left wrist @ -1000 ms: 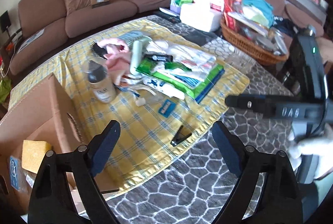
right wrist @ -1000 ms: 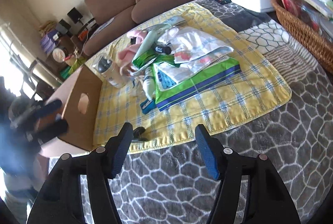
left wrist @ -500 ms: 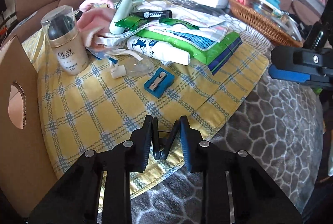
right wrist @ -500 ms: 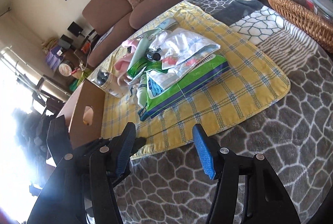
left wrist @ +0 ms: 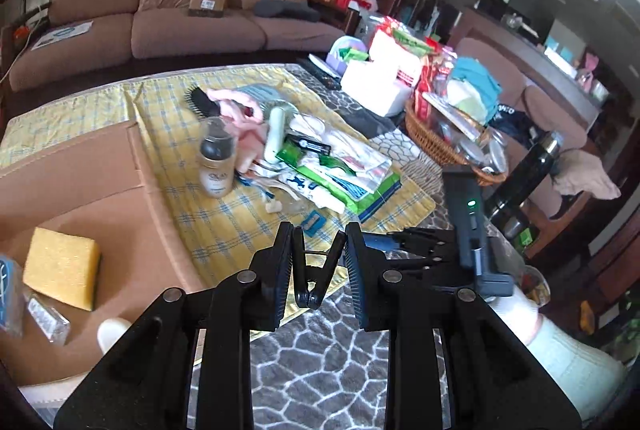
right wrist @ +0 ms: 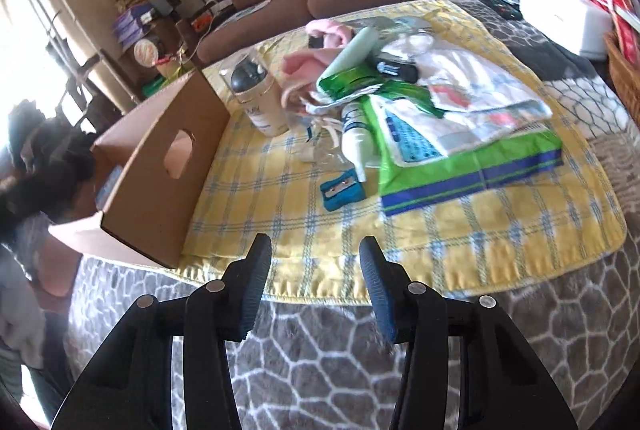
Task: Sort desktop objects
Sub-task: 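Place the black item in the box while the right gripper grasps a blue sharpener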
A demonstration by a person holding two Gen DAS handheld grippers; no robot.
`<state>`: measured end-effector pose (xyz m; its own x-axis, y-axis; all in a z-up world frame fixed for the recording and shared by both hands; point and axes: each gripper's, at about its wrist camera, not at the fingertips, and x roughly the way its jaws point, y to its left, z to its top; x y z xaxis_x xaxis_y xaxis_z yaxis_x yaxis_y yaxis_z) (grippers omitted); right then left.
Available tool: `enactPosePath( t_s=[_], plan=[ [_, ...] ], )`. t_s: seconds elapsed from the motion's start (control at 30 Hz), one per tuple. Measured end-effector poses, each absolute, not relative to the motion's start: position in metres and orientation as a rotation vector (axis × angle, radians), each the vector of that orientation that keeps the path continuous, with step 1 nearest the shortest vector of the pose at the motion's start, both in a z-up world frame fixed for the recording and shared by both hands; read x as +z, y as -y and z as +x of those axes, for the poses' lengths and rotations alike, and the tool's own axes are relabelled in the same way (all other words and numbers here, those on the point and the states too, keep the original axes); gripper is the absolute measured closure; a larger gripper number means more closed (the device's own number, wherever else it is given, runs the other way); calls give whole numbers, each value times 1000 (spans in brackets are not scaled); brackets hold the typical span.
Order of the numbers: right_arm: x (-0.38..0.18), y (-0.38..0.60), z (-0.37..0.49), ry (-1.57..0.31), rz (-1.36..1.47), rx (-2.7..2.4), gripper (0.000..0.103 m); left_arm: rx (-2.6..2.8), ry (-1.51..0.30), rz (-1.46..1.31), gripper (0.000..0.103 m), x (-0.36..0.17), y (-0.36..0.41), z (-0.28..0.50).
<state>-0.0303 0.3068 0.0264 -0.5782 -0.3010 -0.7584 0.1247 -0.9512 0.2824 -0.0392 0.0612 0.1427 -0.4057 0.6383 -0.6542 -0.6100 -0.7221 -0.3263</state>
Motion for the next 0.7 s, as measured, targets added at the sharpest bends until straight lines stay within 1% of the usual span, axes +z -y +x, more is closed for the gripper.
enactPosePath(
  t_s=[0.03,0.17,0.3,0.4,0.5,0.57,0.6,0.63,0.67,0.7],
  plan=[
    [21,-300,-39,240,1309,-2582,58,2157,60,-1020,79,147,-50,-40],
    [4,-284,-62,30,1358,-2654,59,2186,89,-1017,79,156,-16,-42],
    [4,-291,-65,99,1366,-2697,60,2196,120,-1023,79,155,10,-46],
    [4,-287,-71,-22,1352,-2728,60,2208,134,-1054,79,149,27,-55],
    [-3,-282,-80,-65,1343,-2726,56,2234,163,-1083,79,143,48,-65],
    [-3,-282,-84,-40,1349,-2749,55,2256,176,-1095,79,141,62,-69],
    [-3,-282,-84,-27,1355,-2763,57,2267,181,-1103,79,140,69,-71],
    [-2,-282,-83,-23,1357,-2768,63,2277,184,-1111,79,139,76,-74],
    [-2,-282,-81,-19,1351,-2765,74,2289,186,-1124,79,137,83,-76],
    [-1,-282,-79,-13,1352,-2757,77,2299,189,-1138,79,136,90,-79]
  ],
)
